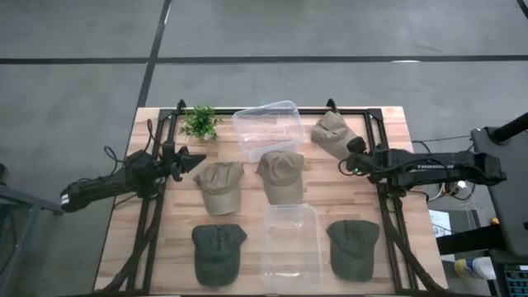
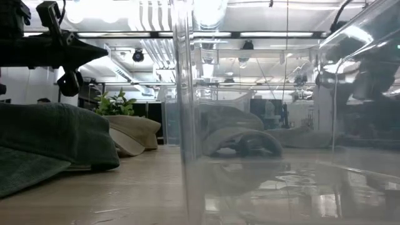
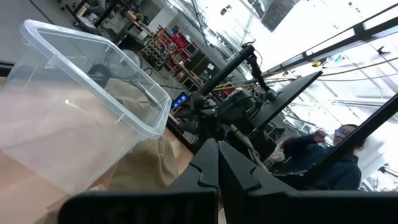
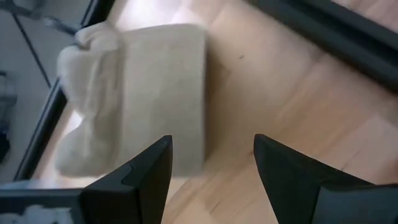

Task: Pick & Place hat
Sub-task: Put the right brown cap into the top transparent container

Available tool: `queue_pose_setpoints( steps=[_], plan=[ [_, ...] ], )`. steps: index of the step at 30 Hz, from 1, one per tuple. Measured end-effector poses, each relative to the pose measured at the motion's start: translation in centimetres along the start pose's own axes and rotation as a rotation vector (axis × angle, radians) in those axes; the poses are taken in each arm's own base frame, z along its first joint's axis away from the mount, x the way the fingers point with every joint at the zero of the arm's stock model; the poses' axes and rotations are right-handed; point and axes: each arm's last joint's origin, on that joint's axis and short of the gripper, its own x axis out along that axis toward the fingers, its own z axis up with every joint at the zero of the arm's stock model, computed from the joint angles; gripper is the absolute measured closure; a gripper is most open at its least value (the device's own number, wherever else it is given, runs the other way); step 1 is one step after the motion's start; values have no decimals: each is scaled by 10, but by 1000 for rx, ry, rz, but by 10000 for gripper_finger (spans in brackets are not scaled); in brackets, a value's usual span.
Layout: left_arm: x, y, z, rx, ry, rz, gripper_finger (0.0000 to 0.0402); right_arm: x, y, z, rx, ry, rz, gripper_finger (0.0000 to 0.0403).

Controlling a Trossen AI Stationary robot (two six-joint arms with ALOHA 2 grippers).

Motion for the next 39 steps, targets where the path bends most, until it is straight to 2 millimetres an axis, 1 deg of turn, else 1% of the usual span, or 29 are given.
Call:
queue_pose_setpoints(
  steps=[6,9,12,19,24,28,32,35,39],
  plan=[
    [0,0,0,0,-1,-1,401,19,-9,-2,71,-33,90,184],
    [0,-1,1,-6,-2,-1,401,31,-18,-1,98,-50,90,184],
    [0,-1,1,-12,-2,-2,401,40,-23,-1,133,-64,145,184],
    [0,-1,1,-13,-2,-2,401,40,-18,-1,129,-109,203,184],
    [0,-1,1,-14,-2,-2,401,46,-21,-2,184,-59,177,184],
    [0,-1,1,-15,-2,-2,401,52,-22,-3,233,-27,218,186],
    [0,2,-2,-29,7,6,401,54,-21,-1,242,-24,224,204],
    [0,3,-3,-47,17,16,401,55,-19,0,257,-27,236,234],
    [0,3,-4,-63,20,19,401,55,-13,1,231,-49,278,280]
  ],
)
